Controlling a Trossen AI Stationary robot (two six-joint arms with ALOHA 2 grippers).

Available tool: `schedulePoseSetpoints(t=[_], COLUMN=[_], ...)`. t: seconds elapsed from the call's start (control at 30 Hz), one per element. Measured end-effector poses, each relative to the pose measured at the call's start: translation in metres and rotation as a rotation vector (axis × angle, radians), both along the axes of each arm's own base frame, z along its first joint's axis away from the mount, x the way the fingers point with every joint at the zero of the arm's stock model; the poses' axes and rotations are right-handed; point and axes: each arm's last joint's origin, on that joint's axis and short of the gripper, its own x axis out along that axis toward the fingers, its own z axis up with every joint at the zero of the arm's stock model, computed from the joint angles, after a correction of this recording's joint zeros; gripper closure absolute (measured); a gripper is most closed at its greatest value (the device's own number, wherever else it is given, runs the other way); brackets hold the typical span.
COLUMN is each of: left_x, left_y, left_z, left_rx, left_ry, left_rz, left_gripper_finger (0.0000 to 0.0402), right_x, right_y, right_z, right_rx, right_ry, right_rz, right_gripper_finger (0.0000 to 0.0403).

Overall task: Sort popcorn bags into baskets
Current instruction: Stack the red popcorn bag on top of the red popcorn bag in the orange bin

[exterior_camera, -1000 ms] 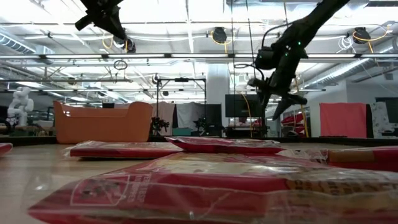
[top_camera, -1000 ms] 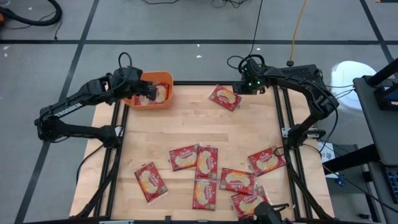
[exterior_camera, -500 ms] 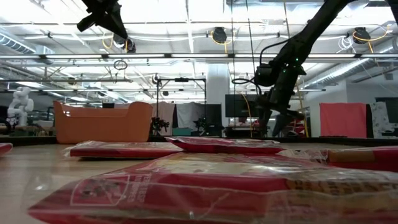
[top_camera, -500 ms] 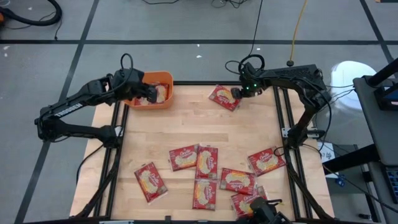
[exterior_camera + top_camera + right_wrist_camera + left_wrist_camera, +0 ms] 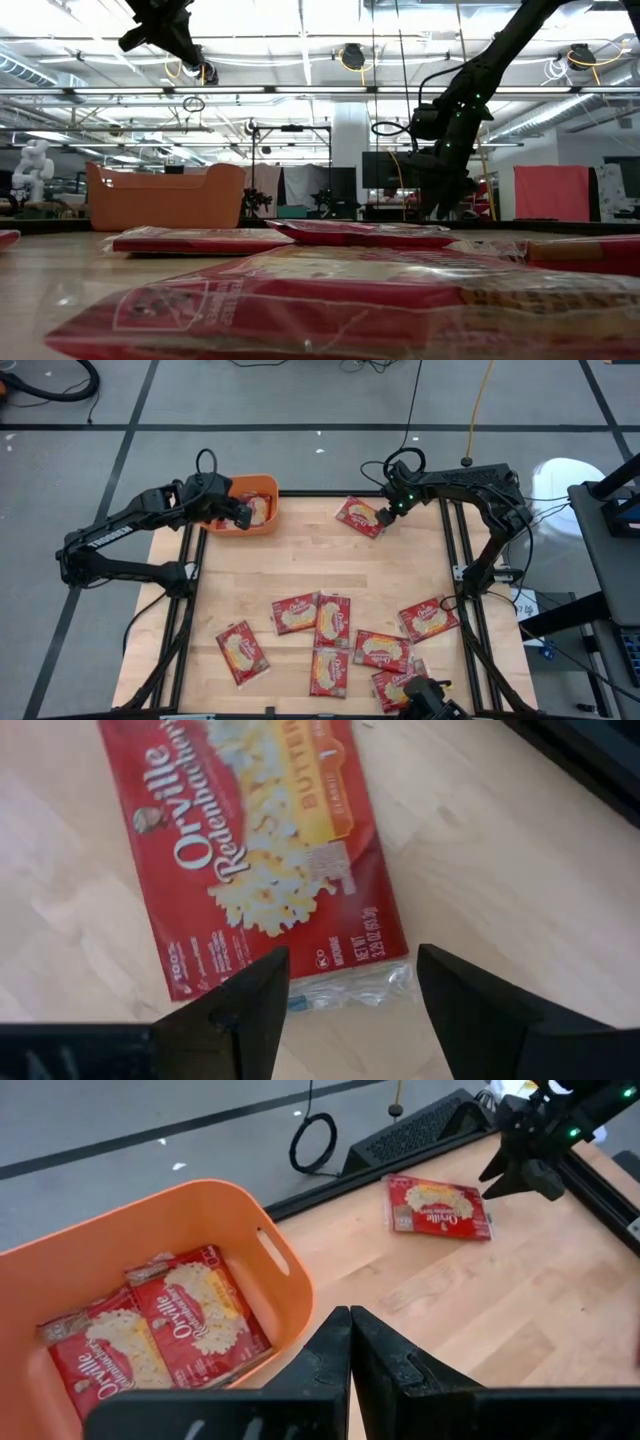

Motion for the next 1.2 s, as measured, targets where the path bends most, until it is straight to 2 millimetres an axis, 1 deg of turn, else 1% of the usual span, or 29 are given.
schedulePoseSetpoints(t=[0.2,0.4,0.5,0.7,0.83,0.97,1.07,1.2], left_x=[0.0,0.0,0.0,0.0,0.0,0.0,0.0,0.0], left_y=[0.0,0.0,0.0,0.0,0.0,0.0,0.0,0.0], left_z=[0.0,0.0,0.0,0.0,0.0,0.0,0.0,0.0], left_rx=[-0.003,-0.004,-0.004,-0.005,-0.005,-0.005,-0.005,-0.005], left_ry=[0.002,0.001,0.0,-0.002,-0.002,-0.002,-0.002,-0.002], left_rz=[0.002,0.003,0.004,0.006,0.005,0.005,0.006,0.005], left_gripper_finger=[0.0391,0.0391,0.0391,0.0391,0.0391,0.0391,0.0391,0.0391], right_x=[-0.003,-0.012,-0.012,-0.012,-0.009,-0.008,-0.006,0.004], right_y=[0.003,0.016,0.02,0.019,0.014,0.014,0.016,0.025], right_z=[-0.004,-0.023,-0.028,-0.026,-0.025,-0.024,-0.024,-0.022], right_rx=[-0.007,0.027,0.016,-0.031,-0.107,-0.119,-0.07,-0.012], right_ry=[0.03,0.064,0.053,0.045,0.022,0.016,-0.061,-0.148], right_rz=[0.089,0.119,0.103,0.1,0.165,0.189,0.215,0.271], right_gripper_finger=[0.019,0.019,0.019,0.019,0.019,0.019,0.0192,0.0203])
